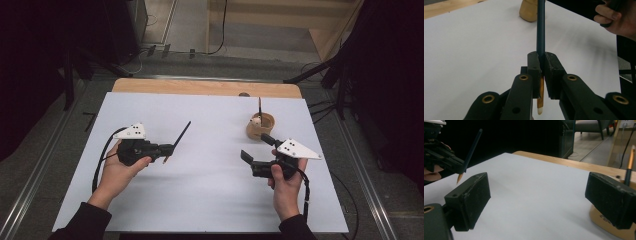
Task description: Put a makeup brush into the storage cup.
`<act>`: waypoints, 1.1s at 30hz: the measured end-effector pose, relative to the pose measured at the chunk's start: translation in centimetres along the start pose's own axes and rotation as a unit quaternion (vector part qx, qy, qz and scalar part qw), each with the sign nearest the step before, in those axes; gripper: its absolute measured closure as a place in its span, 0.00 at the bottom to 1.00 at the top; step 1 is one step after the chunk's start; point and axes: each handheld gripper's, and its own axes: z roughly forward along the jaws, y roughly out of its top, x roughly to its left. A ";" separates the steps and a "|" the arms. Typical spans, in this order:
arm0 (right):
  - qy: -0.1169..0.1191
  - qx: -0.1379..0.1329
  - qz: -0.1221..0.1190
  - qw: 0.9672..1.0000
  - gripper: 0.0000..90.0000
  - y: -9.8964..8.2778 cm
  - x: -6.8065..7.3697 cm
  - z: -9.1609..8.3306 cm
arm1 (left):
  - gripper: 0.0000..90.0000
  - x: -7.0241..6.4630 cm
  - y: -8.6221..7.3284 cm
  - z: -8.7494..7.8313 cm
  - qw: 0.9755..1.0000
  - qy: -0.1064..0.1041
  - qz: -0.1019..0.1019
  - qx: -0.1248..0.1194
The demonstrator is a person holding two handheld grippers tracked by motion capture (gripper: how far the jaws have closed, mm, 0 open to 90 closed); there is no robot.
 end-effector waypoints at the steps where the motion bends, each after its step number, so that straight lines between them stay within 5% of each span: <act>1: -0.001 0.001 0.000 1.000 0.08 0.1 0.1 0.2 | 0.94 -0.1 -0.1 0.0 1.000 0.000 -0.003 -0.005; 19: 0.038 0.006 0.001 0.999 0.15 1.4 3.5 3.6 | 0.94 -1.1 -0.5 1.1 0.998 -0.013 -0.014 -0.054; 33: 0.039 -0.010 0.038 0.998 0.29 2.3 5.7 4.8 | 0.94 -2.4 -0.5 2.5 0.996 -0.017 -0.015 -0.085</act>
